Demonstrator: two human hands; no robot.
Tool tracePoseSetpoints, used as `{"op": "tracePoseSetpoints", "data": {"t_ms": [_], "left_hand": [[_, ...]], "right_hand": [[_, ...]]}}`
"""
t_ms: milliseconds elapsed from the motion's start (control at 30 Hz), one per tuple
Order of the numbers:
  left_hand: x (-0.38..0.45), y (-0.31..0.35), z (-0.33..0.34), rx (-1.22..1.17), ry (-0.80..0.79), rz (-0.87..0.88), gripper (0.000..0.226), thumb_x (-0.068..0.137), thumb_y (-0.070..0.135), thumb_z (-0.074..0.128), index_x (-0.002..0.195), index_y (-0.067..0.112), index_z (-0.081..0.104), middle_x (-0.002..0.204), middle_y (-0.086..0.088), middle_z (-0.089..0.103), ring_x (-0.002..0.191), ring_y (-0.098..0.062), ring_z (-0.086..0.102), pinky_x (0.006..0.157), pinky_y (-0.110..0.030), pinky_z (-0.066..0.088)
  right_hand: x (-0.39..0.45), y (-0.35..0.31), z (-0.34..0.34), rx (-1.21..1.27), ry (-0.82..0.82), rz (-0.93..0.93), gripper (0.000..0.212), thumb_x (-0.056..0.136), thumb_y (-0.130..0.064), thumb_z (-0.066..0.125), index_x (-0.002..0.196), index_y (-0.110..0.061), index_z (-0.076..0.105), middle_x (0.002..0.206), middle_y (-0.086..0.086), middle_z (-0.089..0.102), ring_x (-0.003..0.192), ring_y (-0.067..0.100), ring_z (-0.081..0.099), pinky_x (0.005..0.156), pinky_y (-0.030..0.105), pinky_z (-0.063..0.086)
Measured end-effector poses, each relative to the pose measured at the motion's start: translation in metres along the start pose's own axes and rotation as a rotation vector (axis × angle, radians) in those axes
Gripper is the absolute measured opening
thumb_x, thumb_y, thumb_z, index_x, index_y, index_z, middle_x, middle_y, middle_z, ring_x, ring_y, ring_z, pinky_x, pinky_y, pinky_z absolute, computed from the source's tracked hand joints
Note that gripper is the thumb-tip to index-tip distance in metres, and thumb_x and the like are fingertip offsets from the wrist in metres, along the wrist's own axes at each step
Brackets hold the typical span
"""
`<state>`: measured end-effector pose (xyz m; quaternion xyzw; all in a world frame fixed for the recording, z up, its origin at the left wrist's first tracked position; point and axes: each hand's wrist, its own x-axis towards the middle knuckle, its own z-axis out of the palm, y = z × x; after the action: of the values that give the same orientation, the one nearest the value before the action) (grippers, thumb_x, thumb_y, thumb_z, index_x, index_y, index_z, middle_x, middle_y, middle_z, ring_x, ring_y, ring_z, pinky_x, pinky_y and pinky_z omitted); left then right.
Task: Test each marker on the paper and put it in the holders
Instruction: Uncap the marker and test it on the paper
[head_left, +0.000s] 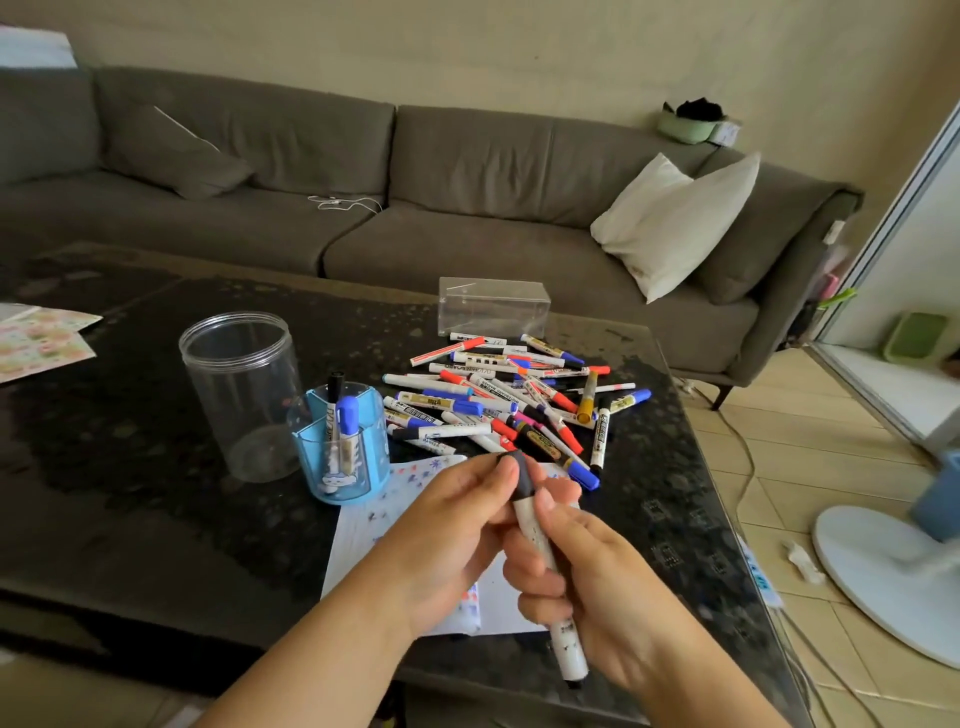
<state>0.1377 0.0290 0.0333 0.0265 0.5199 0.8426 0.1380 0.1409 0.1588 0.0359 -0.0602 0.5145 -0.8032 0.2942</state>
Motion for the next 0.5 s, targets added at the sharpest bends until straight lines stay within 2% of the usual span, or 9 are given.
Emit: {"op": "tracePoseSetpoints", "data": {"t_ms": [67, 100, 133, 200, 267, 367, 467, 500], "left_hand": [[-0.004, -0.001, 0.006, -0.025, 0.05, 0.01, 0.023, 0.085, 0.026, 0.048, 0.087, 0.007, 0.062, 0.102, -0.014, 0.071, 0.079, -0.016, 0.071, 0.067, -0.022, 0.053], [-0.005, -0.002, 0.008, -0.02, 0.096, 0.014, 0.022, 0.088, 0.023, 0.048, 0.086, 0.007, 0.063, 0.1, -0.014, 0.072, 0.076, -0.015, 0.071, 0.067, -0.022, 0.053], [-0.004, -0.003, 0.01, -0.011, 0.143, 0.021, 0.022, 0.09, 0.021, 0.048, 0.085, 0.006, 0.063, 0.099, -0.014, 0.072, 0.08, -0.016, 0.071, 0.072, -0.024, 0.054], [0.0, -0.004, 0.01, 0.005, 0.275, 0.04, 0.023, 0.092, 0.019, 0.049, 0.08, 0.007, 0.064, 0.096, -0.014, 0.073, 0.089, -0.019, 0.07, 0.084, -0.032, 0.053], [0.002, -0.001, 0.004, 0.015, 0.385, 0.062, 0.022, 0.093, 0.021, 0.051, 0.079, 0.008, 0.063, 0.094, -0.011, 0.074, 0.092, -0.016, 0.07, 0.097, -0.038, 0.046], [0.002, 0.003, -0.005, 0.02, 0.449, 0.075, 0.017, 0.091, 0.026, 0.055, 0.087, 0.012, 0.064, 0.096, -0.003, 0.074, 0.097, -0.01, 0.068, 0.104, -0.035, 0.04], [0.001, -0.003, -0.016, 0.15, 0.544, 0.06, 0.019, 0.087, 0.036, 0.059, 0.094, 0.021, 0.069, 0.099, 0.005, 0.073, 0.099, -0.009, 0.065, 0.099, -0.035, 0.045], [0.001, -0.006, -0.02, 0.216, 0.589, 0.049, 0.023, 0.085, 0.04, 0.061, 0.097, 0.023, 0.07, 0.101, 0.006, 0.071, 0.099, -0.01, 0.064, 0.098, -0.036, 0.046]], "right_hand": [[-0.005, 0.001, 0.003, -0.1, 0.025, -0.037, 0.049, 0.097, -0.03, 0.037, 0.06, -0.018, 0.066, 0.054, -0.001, 0.038, 0.045, 0.006, 0.024, 0.039, 0.015, 0.022], [-0.005, 0.003, 0.003, -0.184, 0.063, -0.069, 0.047, 0.099, -0.029, 0.036, 0.064, -0.015, 0.064, 0.055, 0.0, 0.038, 0.044, 0.006, 0.023, 0.04, 0.016, 0.022], [-0.005, 0.005, 0.002, -0.328, 0.117, -0.117, 0.043, 0.1, -0.028, 0.037, 0.068, -0.012, 0.06, 0.055, 0.0, 0.037, 0.044, 0.006, 0.024, 0.042, 0.018, 0.023], [-0.006, 0.012, -0.002, -0.786, 0.231, -0.248, 0.037, 0.099, -0.032, 0.042, 0.071, -0.011, 0.052, 0.054, -0.004, 0.041, 0.045, 0.007, 0.031, 0.048, 0.021, 0.027], [-0.007, 0.02, -0.007, -1.116, 0.313, -0.316, 0.034, 0.096, -0.035, 0.046, 0.074, -0.011, 0.053, 0.057, -0.001, 0.049, 0.052, 0.008, 0.041, 0.051, 0.019, 0.031], [-0.01, 0.024, -0.009, -1.15, 0.336, -0.29, 0.035, 0.096, -0.039, 0.045, 0.078, -0.012, 0.058, 0.06, -0.001, 0.055, 0.055, 0.005, 0.046, 0.053, 0.016, 0.035], [-0.006, 0.02, -0.011, -1.025, 0.291, -0.204, 0.033, 0.099, -0.032, 0.041, 0.085, -0.011, 0.062, 0.056, -0.01, 0.055, 0.052, 0.003, 0.047, 0.057, 0.023, 0.042], [-0.004, 0.019, -0.011, -0.957, 0.273, -0.173, 0.027, 0.1, -0.027, 0.041, 0.093, -0.014, 0.063, 0.058, -0.012, 0.058, 0.054, 0.003, 0.049, 0.059, 0.022, 0.044]]}}
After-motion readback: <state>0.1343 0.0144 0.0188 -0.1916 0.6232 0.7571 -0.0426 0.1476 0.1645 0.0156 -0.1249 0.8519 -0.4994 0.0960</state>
